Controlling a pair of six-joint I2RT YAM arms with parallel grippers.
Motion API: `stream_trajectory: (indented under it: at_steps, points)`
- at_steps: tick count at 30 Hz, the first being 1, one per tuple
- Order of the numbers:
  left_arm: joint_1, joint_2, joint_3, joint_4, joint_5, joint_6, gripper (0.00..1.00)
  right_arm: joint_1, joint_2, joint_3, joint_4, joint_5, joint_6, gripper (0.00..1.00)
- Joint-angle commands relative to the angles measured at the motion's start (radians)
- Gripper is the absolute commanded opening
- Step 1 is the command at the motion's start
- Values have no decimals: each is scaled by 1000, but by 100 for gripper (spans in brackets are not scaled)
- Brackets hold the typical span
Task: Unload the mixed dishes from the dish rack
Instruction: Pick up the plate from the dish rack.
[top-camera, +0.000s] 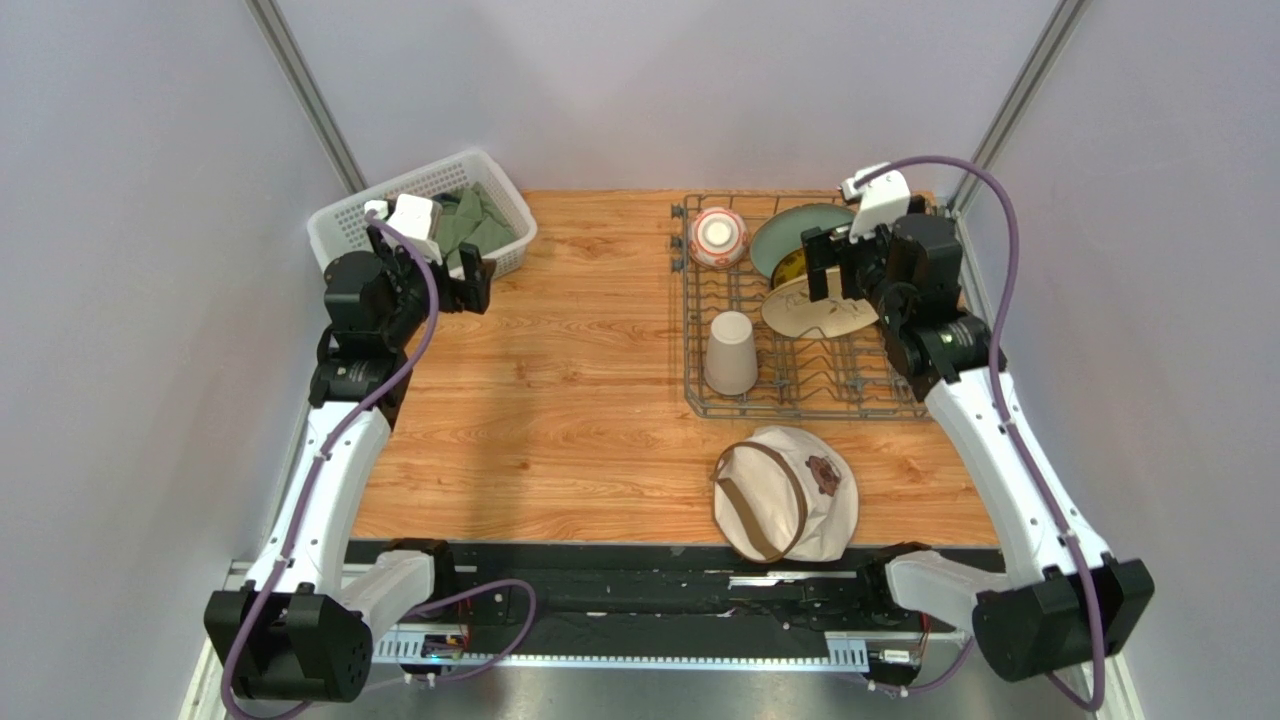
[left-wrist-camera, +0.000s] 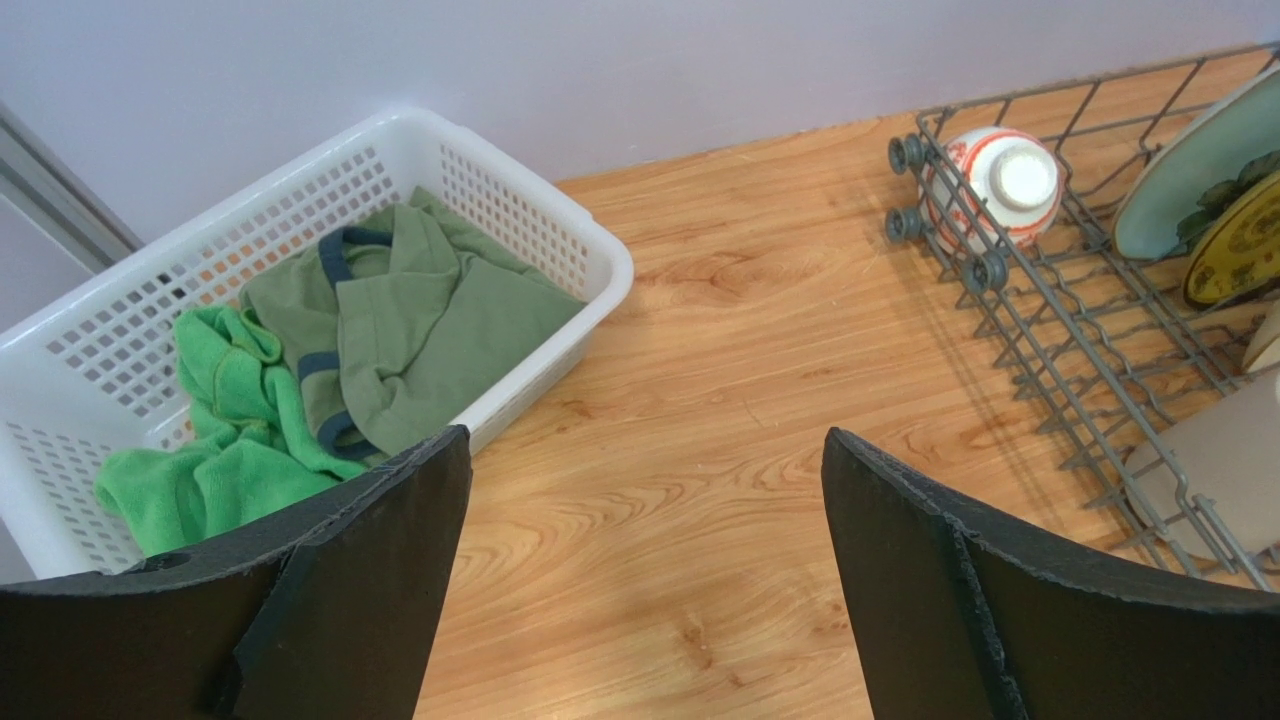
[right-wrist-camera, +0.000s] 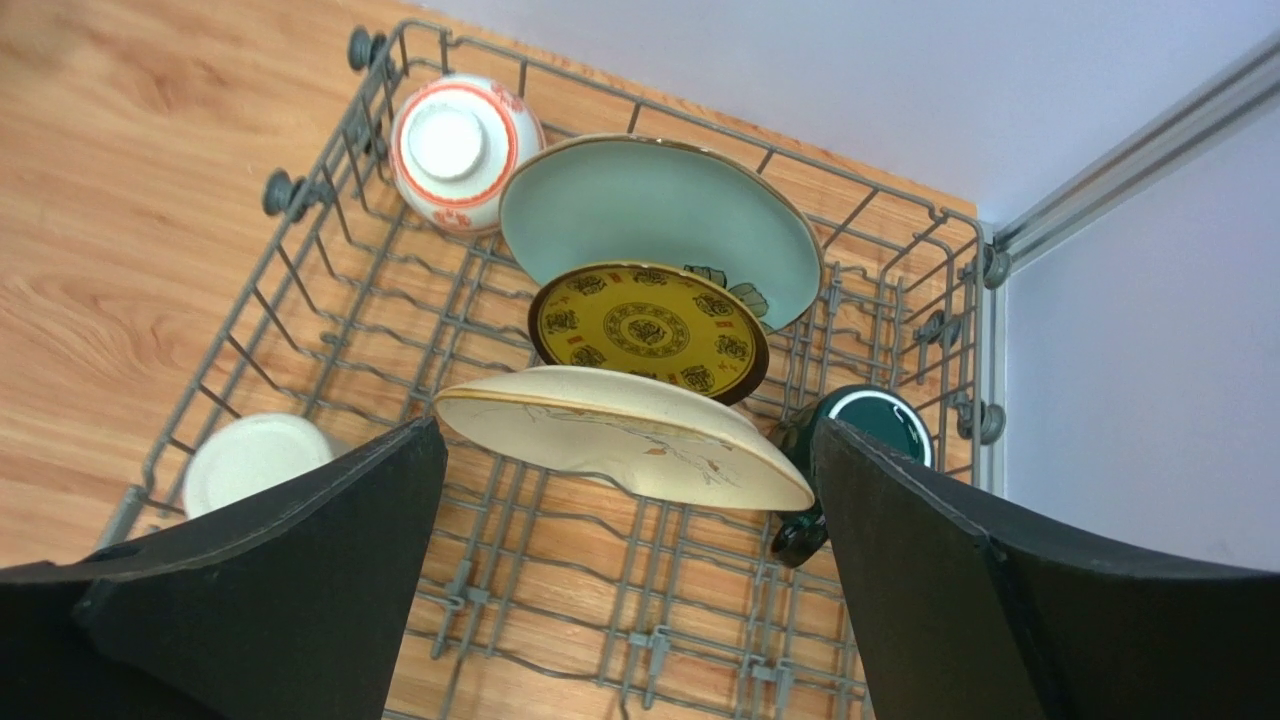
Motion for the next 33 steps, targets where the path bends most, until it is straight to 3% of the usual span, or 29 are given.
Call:
stream_trajectory:
  at_steps: [1,12,23,33]
  points:
    - [3,-3,50,-15,55,66,95,3,101,104,-97,-34,-167,100]
    - [3,25,78,-87,144,117,94,-12,167,209,-332,-130,-521,99]
    - [3,43,80,-89,150,135,94,-20,234,286,-450,-89,-825,96]
    - [3,57,72,-81,144,157,94,-22,328,358,-516,-89,-950,96]
